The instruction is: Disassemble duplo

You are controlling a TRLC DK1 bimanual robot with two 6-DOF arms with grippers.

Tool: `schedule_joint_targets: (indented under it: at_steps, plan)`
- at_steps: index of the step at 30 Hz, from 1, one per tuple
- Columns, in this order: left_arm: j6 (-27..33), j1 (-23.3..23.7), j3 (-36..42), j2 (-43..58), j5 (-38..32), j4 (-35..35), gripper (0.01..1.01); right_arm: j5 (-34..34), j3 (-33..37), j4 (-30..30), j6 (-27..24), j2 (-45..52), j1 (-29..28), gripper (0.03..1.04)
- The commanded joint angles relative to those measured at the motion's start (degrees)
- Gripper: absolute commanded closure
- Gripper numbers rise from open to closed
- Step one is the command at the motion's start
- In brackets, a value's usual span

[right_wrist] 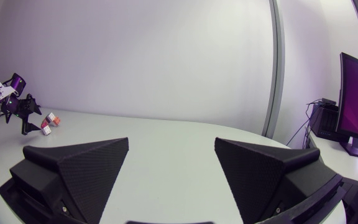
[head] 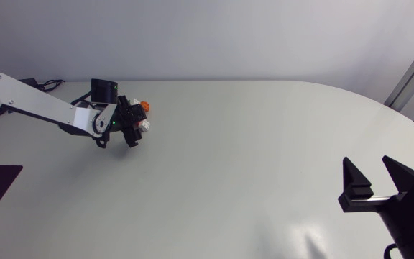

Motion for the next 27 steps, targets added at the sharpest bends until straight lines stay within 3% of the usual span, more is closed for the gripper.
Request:
schedule_joint_targets:
  at_steps: [1,9,14,17,22,27]
  plan:
    - [0.23,0.1,3.46,2.98,-0.14,-1.64,0.164,0.39,-2.13,-0.89,1.35,-0.6,-0.79,0.07]
    - [1.46,-1.13,9.08,6.76,-0.14,-7.44,0.184,0.39,-2.13,-0.8,1.35,-0.6,-1.14,0.07]
    - [0.93,-1.74,12.86,9.49,-0.23,-7.7,0.426,0.39,-2.13,-0.8,1.35,-0.6,-1.32,0.07]
    - [0.49,-2.09,14.18,10.8,-0.31,-7.7,0.489,0.39,-2.13,-0.8,1.35,-0.6,-1.4,0.07]
    - [-0.83,-2.18,15.23,13.62,-2.07,-5.95,1.007,0.39,-2.13,-0.8,1.27,-0.6,-1.4,0.07]
    - [-0.74,-2.0,15.06,15.2,-3.3,-5.24,1.005,0.3,-2.13,-0.89,1.27,-0.6,-1.4,0.07]
